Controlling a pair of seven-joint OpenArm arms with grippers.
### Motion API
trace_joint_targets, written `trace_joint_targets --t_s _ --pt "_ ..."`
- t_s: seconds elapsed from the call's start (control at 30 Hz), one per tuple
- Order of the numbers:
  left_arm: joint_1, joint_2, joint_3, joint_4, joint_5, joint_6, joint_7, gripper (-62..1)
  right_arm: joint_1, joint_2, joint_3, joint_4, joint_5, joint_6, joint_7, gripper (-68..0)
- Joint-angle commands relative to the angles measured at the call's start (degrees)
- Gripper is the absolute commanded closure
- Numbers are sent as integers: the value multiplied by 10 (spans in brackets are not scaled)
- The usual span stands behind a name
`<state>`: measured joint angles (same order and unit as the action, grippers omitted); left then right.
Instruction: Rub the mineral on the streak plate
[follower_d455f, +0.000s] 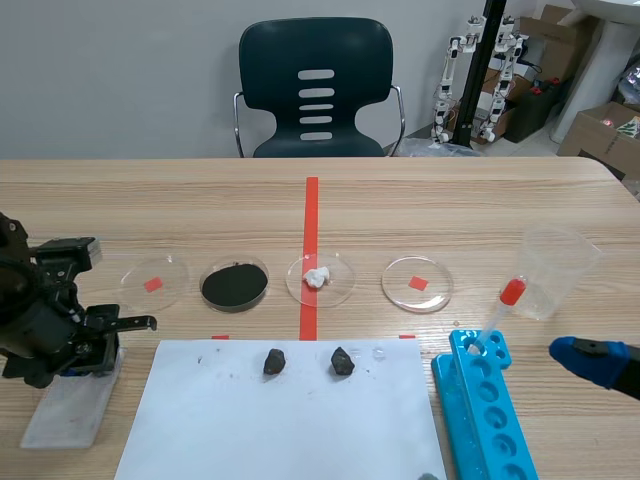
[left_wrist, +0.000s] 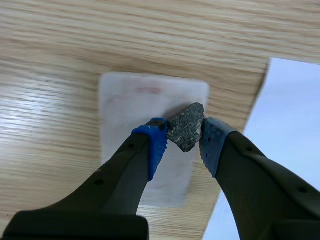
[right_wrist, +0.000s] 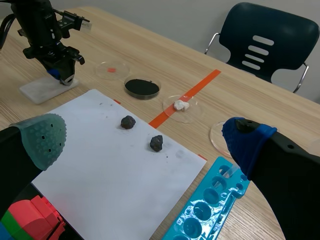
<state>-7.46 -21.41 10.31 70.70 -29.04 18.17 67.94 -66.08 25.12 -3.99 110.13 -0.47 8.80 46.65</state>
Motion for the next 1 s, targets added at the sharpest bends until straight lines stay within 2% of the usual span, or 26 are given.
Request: trace_joint_targets --t_s 0.0,0.13,0.33,0.5,0.67,0.73,0.8,0.97 --pt "-5 -3 -4 3 -3 1 -7 -100 2 3 2 7 7 0 10 -679" --pt "-5 -4 -4 3 2 1 -5 -100 2 3 2 7 7 0 10 -679" --pt "-5 -4 -4 3 96 19 30 -100 2 3 2 7 7 0 10 -679" --pt "-5 -4 -4 3 143 30 40 -100 2 3 2 7 7 0 10 -679" --pt "-5 -4 -4 3 147 31 39 -100 2 3 2 7 7 0 10 -679" --pt "-5 -4 -4 2 126 30 36 -100 2 3 2 7 7 0 10 -679" --pt "-5 -4 -4 1 97 15 27 -100 2 3 2 7 7 0 10 -679" --pt "-5 -4 -4 1 55 -6 19 -100 2 3 2 7 7 0 10 -679"
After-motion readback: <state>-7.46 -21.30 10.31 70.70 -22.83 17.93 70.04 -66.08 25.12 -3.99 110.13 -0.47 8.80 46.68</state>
